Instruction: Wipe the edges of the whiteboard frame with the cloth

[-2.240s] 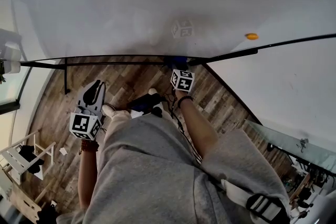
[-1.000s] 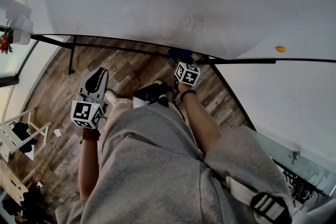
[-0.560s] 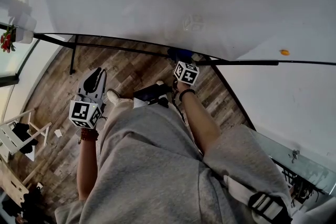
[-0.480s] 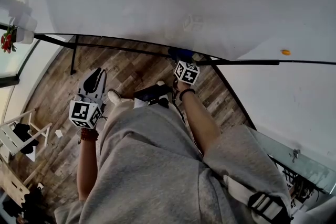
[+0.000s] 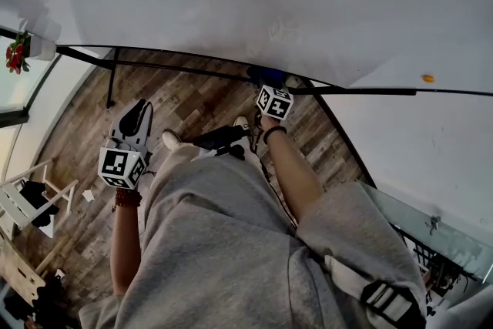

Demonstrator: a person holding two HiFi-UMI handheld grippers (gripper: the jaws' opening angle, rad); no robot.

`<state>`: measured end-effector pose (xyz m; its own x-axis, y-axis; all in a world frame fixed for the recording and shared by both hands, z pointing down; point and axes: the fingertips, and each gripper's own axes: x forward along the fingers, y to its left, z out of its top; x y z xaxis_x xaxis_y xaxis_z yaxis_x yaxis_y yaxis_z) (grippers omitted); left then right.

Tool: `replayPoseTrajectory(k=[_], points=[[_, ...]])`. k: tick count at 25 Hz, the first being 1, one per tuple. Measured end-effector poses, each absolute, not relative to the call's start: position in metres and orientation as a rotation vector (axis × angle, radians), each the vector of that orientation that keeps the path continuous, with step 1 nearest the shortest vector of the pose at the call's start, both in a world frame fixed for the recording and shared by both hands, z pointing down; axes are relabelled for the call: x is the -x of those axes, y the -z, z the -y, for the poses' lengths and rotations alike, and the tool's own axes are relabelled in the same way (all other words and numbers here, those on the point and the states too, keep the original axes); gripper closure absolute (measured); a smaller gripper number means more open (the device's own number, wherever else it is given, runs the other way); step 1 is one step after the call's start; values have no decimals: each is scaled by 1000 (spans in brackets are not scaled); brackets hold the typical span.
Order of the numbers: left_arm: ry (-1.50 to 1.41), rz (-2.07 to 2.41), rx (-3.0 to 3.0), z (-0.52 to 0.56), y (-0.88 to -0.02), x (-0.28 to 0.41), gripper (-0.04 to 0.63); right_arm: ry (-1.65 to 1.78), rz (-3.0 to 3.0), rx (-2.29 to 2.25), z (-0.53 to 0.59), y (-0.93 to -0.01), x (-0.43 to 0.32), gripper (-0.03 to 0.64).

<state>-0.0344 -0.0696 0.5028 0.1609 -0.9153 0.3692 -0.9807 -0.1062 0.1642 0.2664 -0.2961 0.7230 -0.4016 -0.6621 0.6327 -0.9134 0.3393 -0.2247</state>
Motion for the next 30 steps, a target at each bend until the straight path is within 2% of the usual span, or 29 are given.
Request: replayPoseTrajectory(k=[17,23,30], points=[[-282,1831,-1982,4,-519,116,531,-768,2163,-1424,285,-725,-204,485],[-335,1834,-1957,25,-527,113,534,-776,2201,-1406,284,-723,-200,485],[-301,1801,-2010,88,-522,77,534,-764,2259,-1345,285,-723,-195,485]])
